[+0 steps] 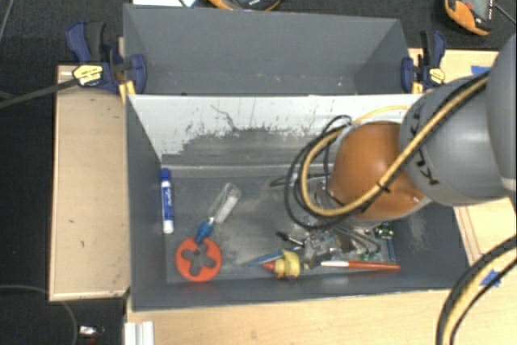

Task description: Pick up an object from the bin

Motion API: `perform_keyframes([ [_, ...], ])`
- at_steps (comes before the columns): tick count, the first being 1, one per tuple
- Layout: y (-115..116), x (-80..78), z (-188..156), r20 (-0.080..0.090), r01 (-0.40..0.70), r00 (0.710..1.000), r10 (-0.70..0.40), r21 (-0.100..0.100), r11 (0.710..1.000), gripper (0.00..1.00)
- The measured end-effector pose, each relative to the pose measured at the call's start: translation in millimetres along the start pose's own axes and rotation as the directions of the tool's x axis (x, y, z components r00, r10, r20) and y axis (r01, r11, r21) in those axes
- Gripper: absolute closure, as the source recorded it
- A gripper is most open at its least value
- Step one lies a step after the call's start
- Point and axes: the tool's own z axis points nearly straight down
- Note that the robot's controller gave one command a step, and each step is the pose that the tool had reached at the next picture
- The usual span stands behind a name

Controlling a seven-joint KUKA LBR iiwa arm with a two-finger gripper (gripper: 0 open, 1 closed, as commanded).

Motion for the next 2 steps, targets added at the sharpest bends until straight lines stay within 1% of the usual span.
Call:
perform_keyframes([
  [1, 0.5, 1.9, -29.4, -0.009, 0.001, 1.000, -0.001, -0.002, 1.000, 1.00],
  [2, 0.2, 0.1, -68.8, -0.004, 0.001, 1.000, -0.001, -0.001, 1.000, 1.00],
])
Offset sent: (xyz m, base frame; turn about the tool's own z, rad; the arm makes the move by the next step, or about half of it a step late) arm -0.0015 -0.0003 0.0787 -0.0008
